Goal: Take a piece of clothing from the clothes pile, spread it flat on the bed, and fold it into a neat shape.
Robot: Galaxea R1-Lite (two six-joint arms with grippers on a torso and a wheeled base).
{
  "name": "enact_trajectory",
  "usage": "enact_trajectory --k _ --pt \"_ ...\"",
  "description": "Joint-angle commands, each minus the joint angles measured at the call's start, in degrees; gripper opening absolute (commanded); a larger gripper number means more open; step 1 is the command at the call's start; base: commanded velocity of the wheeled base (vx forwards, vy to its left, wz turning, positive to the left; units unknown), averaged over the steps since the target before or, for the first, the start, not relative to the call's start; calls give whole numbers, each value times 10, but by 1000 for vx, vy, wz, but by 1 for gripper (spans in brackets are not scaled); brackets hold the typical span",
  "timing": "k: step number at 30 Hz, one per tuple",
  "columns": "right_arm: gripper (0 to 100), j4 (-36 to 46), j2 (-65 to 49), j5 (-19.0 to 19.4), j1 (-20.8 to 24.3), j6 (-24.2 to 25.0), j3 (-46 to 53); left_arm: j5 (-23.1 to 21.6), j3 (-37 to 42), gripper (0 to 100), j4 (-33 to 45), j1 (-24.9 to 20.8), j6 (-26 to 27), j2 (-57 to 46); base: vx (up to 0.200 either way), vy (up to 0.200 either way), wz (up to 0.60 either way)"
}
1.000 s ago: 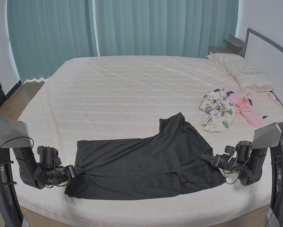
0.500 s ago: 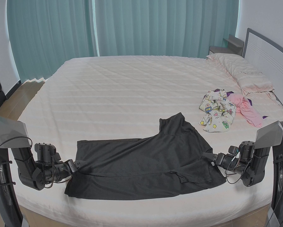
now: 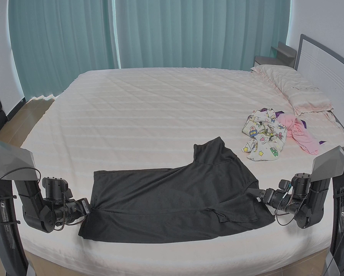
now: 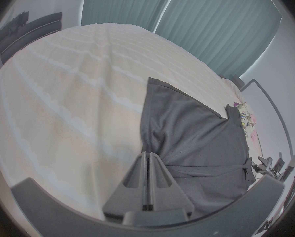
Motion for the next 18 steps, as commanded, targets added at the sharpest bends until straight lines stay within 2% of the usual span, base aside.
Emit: enact_trajectory --k 1,9,10,13,14,15,16,18 --pt "100 -8 -6 -3 0 0 3 6 -2 0 0 5 0 1 0 0 0" --pt "100 -8 -38 -20 5 14 28 6 -9 0 0 11 -5 6 0 0 0" --pt "100 -8 -38 -20 5 14 28 6 -9 100 0 11 -5 6 0 0 0" --pt "100 -8 -68 -50 15 48 39 5 -9 100 0 17 -6 7 0 0 0" --pt "100 -7 -86 -74 28 71 42 1 -12 100 0 24 -6 9 0 0 0" --pt "100 -7 -86 -74 28 71 42 1 -12 100 0 24 -6 9 0 0 0" --pt "100 -6 -104 -102 47 102 50 -12 -18 100 0 36 -7 16 0 0 0" --pt "100 -6 -117 -116 66 112 63 -35 -18 100 -1 42 -10 17 0 0 0"
